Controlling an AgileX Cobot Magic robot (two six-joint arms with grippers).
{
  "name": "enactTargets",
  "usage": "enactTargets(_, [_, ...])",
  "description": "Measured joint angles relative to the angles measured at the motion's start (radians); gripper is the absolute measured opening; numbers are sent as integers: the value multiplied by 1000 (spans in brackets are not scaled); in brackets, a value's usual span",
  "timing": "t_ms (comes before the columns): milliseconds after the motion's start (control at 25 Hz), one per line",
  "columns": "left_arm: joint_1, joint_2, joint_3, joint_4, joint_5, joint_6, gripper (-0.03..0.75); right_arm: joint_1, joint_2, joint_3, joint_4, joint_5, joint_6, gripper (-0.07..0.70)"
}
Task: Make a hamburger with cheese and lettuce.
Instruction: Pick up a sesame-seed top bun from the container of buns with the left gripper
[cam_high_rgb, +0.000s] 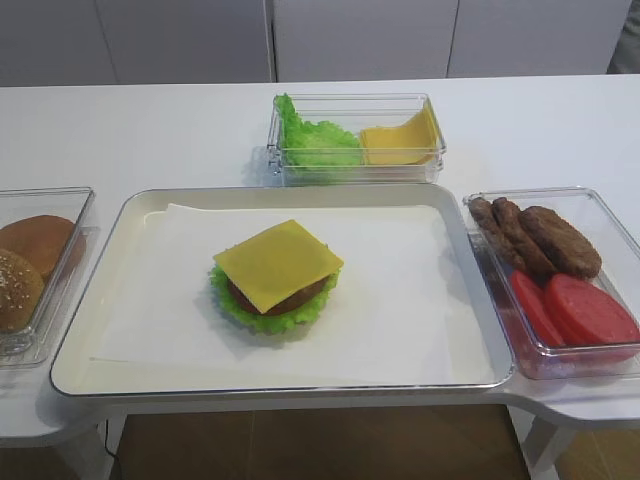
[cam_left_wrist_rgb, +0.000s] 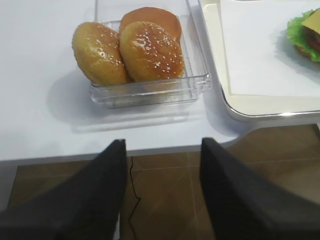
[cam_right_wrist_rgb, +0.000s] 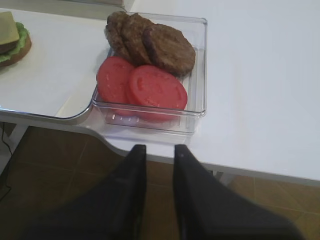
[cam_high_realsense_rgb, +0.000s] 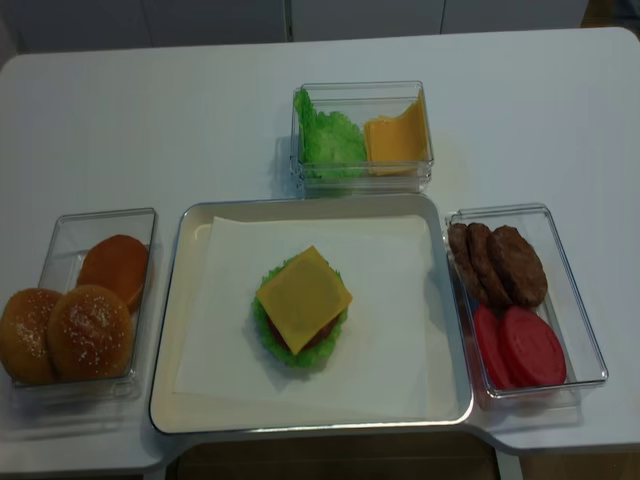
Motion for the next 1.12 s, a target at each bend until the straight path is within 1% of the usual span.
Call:
enactTargets(600, [0, 0, 0, 0, 0, 0, 361, 0, 0, 0, 0, 0, 0, 143])
enactTargets(680, [0, 0, 0, 0, 0, -13, 379, 0, 0, 0, 0, 0, 0, 143])
enactTargets(800, [0, 0, -2, 0, 0, -30, 445, 0, 0, 0, 0, 0, 0, 143])
enactTargets(920, [0, 0, -46, 0, 0, -48, 502, 0, 0, 0, 0, 0, 0, 143])
enactTargets(1040, [0, 0, -121, 10, 0, -53, 517, 0, 0, 0, 0, 0, 0, 143])
enactTargets(1120, [0, 2, -174, 33, 13, -64, 519, 0, 0, 0, 0, 0, 0, 143])
